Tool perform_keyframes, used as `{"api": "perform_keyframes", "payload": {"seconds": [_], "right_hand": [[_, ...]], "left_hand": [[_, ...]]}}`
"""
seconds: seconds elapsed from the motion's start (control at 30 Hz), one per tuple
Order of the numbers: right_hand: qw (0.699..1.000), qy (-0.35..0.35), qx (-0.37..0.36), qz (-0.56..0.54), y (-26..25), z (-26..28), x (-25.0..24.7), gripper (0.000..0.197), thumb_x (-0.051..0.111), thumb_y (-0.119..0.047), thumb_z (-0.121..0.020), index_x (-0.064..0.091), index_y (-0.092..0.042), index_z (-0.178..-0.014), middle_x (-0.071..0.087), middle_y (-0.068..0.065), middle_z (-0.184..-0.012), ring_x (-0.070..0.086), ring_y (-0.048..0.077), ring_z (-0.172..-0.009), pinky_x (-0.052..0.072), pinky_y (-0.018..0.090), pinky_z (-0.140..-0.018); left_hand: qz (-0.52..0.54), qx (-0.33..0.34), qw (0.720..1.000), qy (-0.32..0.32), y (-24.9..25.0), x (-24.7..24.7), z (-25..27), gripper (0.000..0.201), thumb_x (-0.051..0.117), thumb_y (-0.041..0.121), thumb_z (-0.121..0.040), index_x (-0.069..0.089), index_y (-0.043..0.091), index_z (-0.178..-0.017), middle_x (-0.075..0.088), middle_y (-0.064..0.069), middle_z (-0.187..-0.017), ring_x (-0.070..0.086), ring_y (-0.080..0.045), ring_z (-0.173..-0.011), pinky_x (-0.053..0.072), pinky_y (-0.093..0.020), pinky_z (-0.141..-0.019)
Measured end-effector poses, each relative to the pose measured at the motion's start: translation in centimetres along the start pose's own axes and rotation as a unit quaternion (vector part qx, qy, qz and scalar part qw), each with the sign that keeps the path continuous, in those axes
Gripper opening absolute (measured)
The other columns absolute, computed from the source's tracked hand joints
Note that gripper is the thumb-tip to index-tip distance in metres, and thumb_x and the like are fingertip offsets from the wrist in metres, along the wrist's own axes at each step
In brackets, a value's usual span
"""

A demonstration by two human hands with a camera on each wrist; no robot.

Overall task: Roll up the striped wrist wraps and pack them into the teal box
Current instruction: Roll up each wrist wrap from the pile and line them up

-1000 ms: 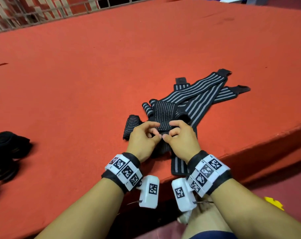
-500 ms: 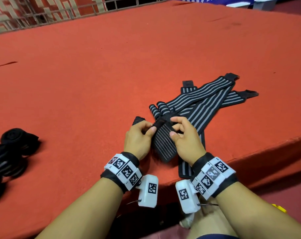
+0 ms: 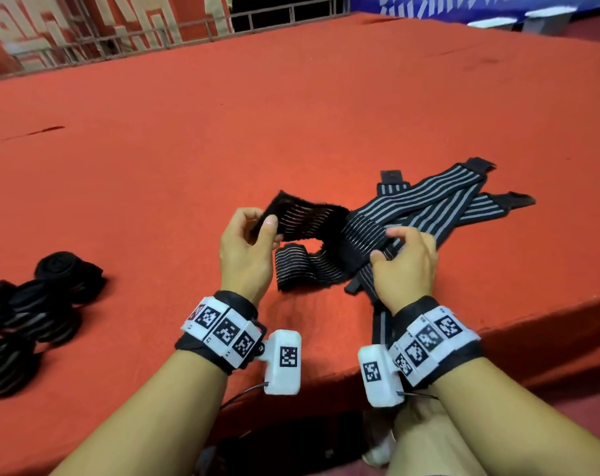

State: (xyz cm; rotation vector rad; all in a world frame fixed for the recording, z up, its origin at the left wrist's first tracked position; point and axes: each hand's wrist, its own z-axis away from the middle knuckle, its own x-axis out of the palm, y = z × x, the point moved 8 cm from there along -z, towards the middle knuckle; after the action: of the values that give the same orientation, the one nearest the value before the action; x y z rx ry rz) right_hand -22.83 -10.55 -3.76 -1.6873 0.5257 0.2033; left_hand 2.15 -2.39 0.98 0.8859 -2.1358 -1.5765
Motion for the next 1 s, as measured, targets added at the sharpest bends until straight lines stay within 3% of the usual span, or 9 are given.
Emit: {"api": "perform_keyframes", "payload": {"seconds": [0.1, 0.2, 0.37, 0.5, 0.57, 0.67, 0.73, 0.87, 1.0], "right_hand": [[0.995, -0.049, -0.081, 0.039, -3.4, 1.1, 1.4, 0.036, 0.075, -0.015, -0.080, 0.064, -0.024, -0.113, 0.053, -0.001, -0.121, 0.049, 0.023, -0.117, 0.037, 0.041, -0.105], [0.980, -0.100, -0.168, -0.021, -6.7, 2.4, 3.2, 0.045, 0.077, -0.015, -0.078, 0.060, -0.024, -0.119, 0.058, -0.006, -0.109, 0.059, 0.013, -0.085, 0.050, 0.039, -0.090], [0.972, -0.154, -0.162, -0.069, -10.2, 2.7, 5.4, 0.069, 0.074, -0.029, -0.086, 0.038, -0.041, -0.144, 0.069, -0.012, -0.094, 0.069, 0.011, -0.080, 0.051, 0.032, -0.084], [0.958, -0.178, -0.215, -0.063, -14.1, 2.8, 6.3, 0.038, 0.070, -0.025, -0.090, 0.060, -0.033, -0.126, 0.070, -0.015, -0.104, 0.067, 0.012, -0.102, 0.045, 0.022, -0.087], [0.942, -0.214, -0.236, -0.105, -16.1, 3.0, 7.3, 0.043, 0.070, -0.019, -0.088, 0.059, -0.031, -0.128, 0.070, -0.015, -0.115, 0.065, 0.006, -0.112, 0.047, 0.026, -0.098], [0.915, -0.257, -0.258, -0.174, -18.5, 3.6, 8.7, 0.050, 0.071, -0.017, -0.082, 0.058, -0.027, -0.129, 0.069, -0.012, -0.122, 0.062, 0.002, -0.119, 0.047, 0.040, -0.108], [0.908, -0.266, -0.264, -0.187, -19.6, 4.0, 9.4, 0.040, 0.070, -0.021, -0.081, 0.064, -0.029, -0.120, 0.072, -0.012, -0.115, 0.065, 0.002, -0.114, 0.050, 0.043, -0.104], [0.905, -0.268, -0.264, -0.199, -20.8, 4.8, 9.9, 0.012, 0.071, -0.027, -0.086, 0.072, -0.029, -0.097, 0.077, -0.010, -0.094, 0.073, 0.009, -0.093, 0.056, 0.048, -0.091], [0.918, -0.238, -0.269, -0.168, -21.3, 5.1, 9.6, 0.022, 0.066, -0.044, -0.083, 0.071, -0.023, -0.089, 0.071, 0.000, -0.075, 0.068, 0.025, -0.076, 0.056, 0.045, -0.071]], "left_hand": [[0.001, 0.043, 0.999, 0.003, 2.0, -0.8, -0.2, 0.017, 0.066, 0.009, -0.095, 0.063, 0.024, -0.088, 0.067, 0.005, -0.078, 0.070, -0.020, -0.075, 0.061, -0.040, -0.076], [0.022, 0.077, 0.997, 0.007, 4.3, -1.7, -0.3, 0.017, 0.068, 0.007, -0.094, 0.064, 0.022, -0.087, 0.068, 0.008, -0.075, 0.069, -0.019, -0.072, 0.060, -0.036, -0.072], [0.027, 0.134, 0.991, 0.002, 7.5, -4.5, -0.1, 0.019, 0.070, 0.013, -0.092, 0.065, 0.030, -0.086, 0.069, 0.009, -0.074, 0.069, -0.021, -0.074, 0.059, -0.044, -0.076], [0.034, 0.156, 0.987, 0.021, 8.8, -7.3, 0.1, 0.018, 0.073, 0.021, -0.088, 0.068, 0.037, -0.083, 0.070, 0.008, -0.078, 0.072, -0.028, -0.080, 0.060, -0.049, -0.081], [0.048, 0.157, 0.986, 0.033, 8.9, -8.8, -0.1, 0.015, 0.074, 0.022, -0.086, 0.069, 0.036, -0.085, 0.070, 0.009, -0.081, 0.072, -0.030, -0.085, 0.059, -0.046, -0.083], [0.060, 0.163, 0.984, 0.040, 9.1, -10.6, -0.5, 0.016, 0.072, -0.001, -0.088, 0.069, 0.013, -0.095, 0.070, 0.002, -0.091, 0.069, -0.012, -0.089, 0.054, -0.028, -0.084], [0.065, 0.168, 0.983, 0.039, 9.6, -11.3, -0.6, 0.016, 0.070, -0.008, -0.087, 0.068, 0.003, -0.099, 0.071, -0.004, -0.095, 0.069, -0.008, -0.090, 0.051, -0.021, -0.084], [0.083, 0.175, 0.979, 0.064, 11.0, -12.9, -0.9, 0.021, 0.068, -0.012, -0.087, 0.068, 0.008, -0.095, 0.071, -0.005, -0.091, 0.069, -0.008, -0.087, 0.053, -0.022, -0.082], [0.083, 0.199, 0.974, 0.072, 12.4, -14.2, -0.7, 0.024, 0.067, -0.007, -0.089, 0.068, 0.017, -0.091, 0.071, 0.003, -0.082, 0.070, -0.013, -0.080, 0.057, -0.029, -0.078]]}}
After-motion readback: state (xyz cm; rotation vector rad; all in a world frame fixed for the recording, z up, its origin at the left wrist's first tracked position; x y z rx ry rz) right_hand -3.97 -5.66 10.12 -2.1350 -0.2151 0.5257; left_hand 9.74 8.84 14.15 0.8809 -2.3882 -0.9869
